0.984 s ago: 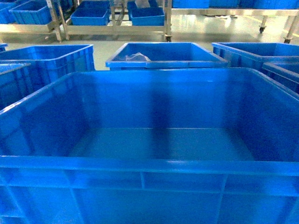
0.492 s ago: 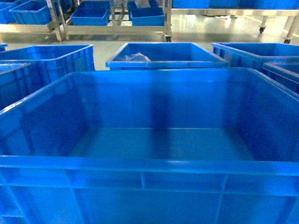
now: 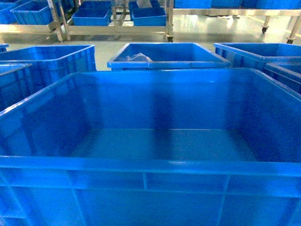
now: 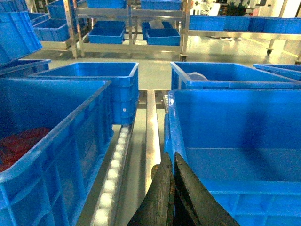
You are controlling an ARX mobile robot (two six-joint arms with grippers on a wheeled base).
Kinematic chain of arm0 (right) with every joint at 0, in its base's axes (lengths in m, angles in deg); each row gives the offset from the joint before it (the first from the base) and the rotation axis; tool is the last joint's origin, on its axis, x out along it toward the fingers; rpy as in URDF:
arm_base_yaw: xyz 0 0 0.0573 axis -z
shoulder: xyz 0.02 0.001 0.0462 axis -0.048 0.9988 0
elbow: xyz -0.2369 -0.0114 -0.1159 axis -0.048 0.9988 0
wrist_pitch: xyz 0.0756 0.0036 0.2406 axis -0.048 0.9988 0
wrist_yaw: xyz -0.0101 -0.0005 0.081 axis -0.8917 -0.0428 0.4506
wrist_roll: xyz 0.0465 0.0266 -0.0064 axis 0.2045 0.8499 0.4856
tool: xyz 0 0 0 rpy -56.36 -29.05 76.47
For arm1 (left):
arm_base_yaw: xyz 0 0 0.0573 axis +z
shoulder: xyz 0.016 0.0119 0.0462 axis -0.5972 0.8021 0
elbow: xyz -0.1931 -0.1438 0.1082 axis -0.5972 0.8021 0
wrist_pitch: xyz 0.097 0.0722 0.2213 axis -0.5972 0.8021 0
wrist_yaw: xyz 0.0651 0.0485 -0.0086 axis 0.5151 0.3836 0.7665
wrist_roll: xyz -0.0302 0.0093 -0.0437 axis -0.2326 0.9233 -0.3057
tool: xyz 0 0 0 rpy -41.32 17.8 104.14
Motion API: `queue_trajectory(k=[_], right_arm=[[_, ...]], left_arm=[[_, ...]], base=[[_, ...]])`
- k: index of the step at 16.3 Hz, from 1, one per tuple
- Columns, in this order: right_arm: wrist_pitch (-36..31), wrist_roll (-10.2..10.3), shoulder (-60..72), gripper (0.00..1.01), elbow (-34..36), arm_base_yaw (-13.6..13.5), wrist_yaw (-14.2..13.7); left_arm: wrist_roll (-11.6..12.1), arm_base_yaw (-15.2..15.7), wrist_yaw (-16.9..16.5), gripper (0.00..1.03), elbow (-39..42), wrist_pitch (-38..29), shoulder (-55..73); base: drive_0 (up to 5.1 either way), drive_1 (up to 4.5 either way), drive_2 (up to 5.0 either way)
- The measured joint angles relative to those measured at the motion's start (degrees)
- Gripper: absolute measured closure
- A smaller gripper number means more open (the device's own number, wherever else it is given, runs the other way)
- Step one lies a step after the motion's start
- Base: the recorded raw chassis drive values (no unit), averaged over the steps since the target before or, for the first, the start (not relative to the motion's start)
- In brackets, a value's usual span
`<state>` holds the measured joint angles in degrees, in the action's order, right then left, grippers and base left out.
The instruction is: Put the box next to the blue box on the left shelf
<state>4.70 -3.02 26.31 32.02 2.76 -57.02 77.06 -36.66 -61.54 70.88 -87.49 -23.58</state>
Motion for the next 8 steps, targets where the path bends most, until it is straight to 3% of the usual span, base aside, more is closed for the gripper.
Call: queue_trajectory(k=[2,3,8], right_arm=[[0.02,0.0,0.0,1.0,0.0,0.0,0.0],[0.04,-0.02,0.0,0.91,0.0,0.0,-0.02],[0.04,-0.02,0.0,0.27,0.0,0.0,-0.02]], left_arm=[[0.0,0.0,0.0,1.02,0.0,0.22,0.0],[0.0,0.0,-0.02,0.91,0.0,0.24,0.0],[0.02,0.0,-0.02,0.27,0.0,0.24,0.0]], base=[[0.0,0.0,0.0],[0.0,0.0,0.0],[0.0,0.0,0.0]])
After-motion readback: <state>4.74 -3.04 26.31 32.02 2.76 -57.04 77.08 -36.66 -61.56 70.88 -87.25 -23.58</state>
